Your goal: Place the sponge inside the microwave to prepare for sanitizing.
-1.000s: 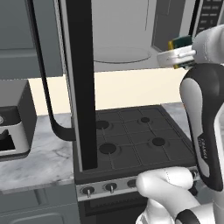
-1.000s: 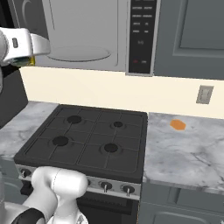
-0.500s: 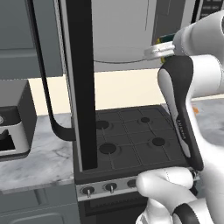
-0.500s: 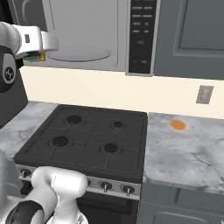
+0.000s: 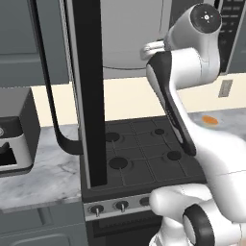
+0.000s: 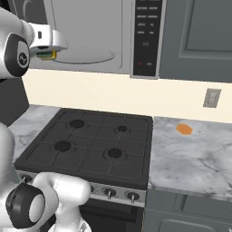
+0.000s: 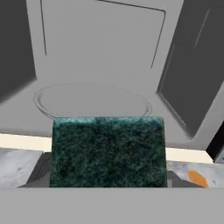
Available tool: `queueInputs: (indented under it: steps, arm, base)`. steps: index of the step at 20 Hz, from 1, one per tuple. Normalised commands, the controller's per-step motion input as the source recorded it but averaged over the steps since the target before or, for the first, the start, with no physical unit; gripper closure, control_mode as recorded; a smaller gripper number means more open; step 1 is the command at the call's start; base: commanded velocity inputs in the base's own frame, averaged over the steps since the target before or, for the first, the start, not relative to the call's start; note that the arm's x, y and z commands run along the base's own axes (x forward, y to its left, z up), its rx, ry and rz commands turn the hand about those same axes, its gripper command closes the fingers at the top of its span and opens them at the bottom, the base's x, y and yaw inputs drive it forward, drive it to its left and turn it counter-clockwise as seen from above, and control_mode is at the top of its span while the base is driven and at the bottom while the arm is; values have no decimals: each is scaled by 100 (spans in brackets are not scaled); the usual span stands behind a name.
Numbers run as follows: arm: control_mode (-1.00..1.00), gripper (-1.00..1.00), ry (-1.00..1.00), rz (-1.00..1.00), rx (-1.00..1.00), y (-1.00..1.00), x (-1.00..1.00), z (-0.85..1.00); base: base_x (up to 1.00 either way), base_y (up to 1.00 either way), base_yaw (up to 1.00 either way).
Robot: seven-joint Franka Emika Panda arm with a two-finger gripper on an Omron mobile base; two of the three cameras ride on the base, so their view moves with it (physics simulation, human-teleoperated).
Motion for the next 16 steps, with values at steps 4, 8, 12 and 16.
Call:
queueInputs:
  steps: [4, 8, 12, 16]
  arm:
    - [-100, 100, 14, 0, 2, 0, 70, -6]
    - [-100, 100, 0, 0, 0, 0, 54, -16]
    - [-100, 100, 0, 0, 0, 0, 44, -30]
    - [-100, 100, 0, 0, 0, 0, 50, -26]
  base:
    - [0, 0, 0]
    - [0, 0, 0]
    - [0, 0, 0]
    - [0, 0, 0]
